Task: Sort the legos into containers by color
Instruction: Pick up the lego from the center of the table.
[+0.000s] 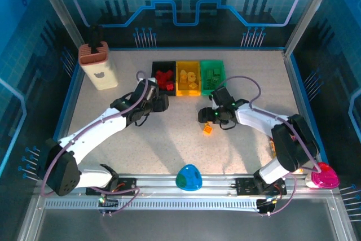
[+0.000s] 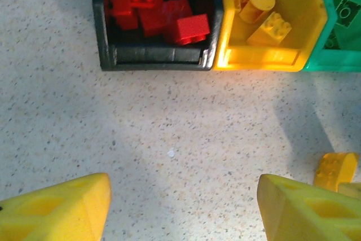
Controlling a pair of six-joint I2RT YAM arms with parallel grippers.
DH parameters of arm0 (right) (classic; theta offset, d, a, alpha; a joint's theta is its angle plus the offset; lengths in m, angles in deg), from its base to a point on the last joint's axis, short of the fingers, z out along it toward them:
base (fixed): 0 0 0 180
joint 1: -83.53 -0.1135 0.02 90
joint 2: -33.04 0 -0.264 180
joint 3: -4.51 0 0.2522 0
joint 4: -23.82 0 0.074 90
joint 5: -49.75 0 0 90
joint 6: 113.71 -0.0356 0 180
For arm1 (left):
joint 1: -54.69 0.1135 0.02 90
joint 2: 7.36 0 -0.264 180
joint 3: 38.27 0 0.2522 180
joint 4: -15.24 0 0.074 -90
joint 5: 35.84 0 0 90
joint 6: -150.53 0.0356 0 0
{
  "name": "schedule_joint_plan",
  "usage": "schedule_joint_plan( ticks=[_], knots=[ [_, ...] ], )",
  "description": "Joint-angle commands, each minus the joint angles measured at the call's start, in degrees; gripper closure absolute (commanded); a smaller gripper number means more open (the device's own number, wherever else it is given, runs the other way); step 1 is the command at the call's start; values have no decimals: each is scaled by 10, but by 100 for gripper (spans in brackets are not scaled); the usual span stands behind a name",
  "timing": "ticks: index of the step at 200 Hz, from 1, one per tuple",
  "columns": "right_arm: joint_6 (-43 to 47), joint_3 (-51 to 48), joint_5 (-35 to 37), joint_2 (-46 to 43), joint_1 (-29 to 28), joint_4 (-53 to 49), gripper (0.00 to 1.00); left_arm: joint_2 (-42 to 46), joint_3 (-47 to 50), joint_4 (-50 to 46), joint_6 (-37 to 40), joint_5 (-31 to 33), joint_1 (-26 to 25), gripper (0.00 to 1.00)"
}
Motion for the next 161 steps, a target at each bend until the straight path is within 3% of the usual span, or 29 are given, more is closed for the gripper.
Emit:
schedule_joint_plan(
  ticks=[1,54,107,161],
  knots=[
    [-29,48,51,45,-12,-60,33,36,31,9,-24,22,-2,31],
    [-41,109,105,117,-40,-118,39,70,70,5,-28,33,7,31],
    [-41,153,154,126,-75,-154,71,85,87,6,-31,36,9,33],
    [-5,214,168,110,-81,-171,78,114,119,6,-51,29,9,36]
  ],
)
